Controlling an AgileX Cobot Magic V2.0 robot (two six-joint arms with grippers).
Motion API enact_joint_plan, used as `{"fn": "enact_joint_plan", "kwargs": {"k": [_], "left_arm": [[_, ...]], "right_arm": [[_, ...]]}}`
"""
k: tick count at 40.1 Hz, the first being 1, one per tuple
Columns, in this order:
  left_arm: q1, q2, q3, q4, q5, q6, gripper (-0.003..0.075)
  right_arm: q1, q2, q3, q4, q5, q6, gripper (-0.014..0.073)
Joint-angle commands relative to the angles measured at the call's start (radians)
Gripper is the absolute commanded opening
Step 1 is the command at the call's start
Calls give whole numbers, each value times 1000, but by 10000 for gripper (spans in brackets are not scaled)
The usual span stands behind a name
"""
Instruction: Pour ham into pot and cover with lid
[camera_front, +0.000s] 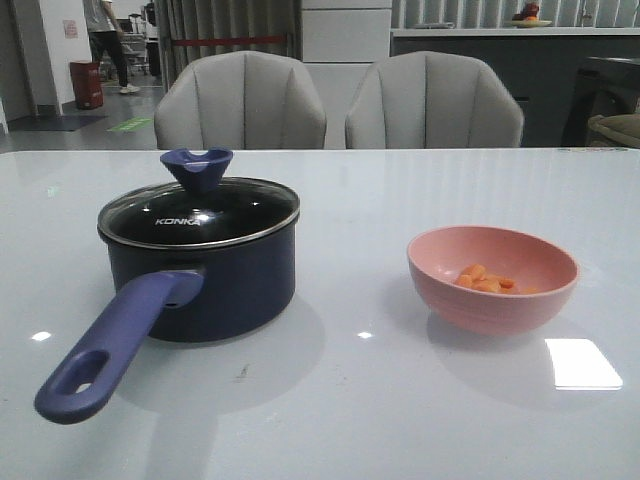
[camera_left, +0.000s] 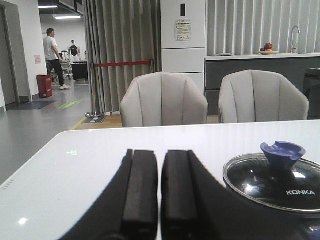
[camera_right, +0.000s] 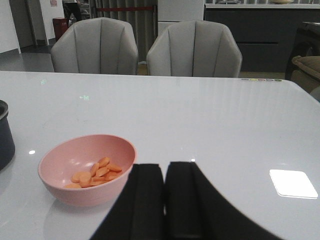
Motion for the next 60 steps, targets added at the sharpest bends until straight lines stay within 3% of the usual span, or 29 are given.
{"fn": "enact_joint_plan", "kwargs": {"k": [1, 37, 50, 54, 60], "left_arm": [[0, -16, 22, -8, -80, -6, 119], [0, -16, 22, -8, -82, -6, 120], [0, -16, 14, -9, -369, -6, 119], [0, -12, -48, -22, -302, -6, 119], [0, 45, -230, -43, -12, -6, 120]], "right_arm": [[0, -20, -5, -13, -81, -4, 148], [0, -20, -5, -13, -81, -4, 148], [0, -20, -5, -13, -81, -4, 148], [0, -20, -5, -13, -81, -4, 148], [0, -20, -5, -13, -81, -4, 148]]}}
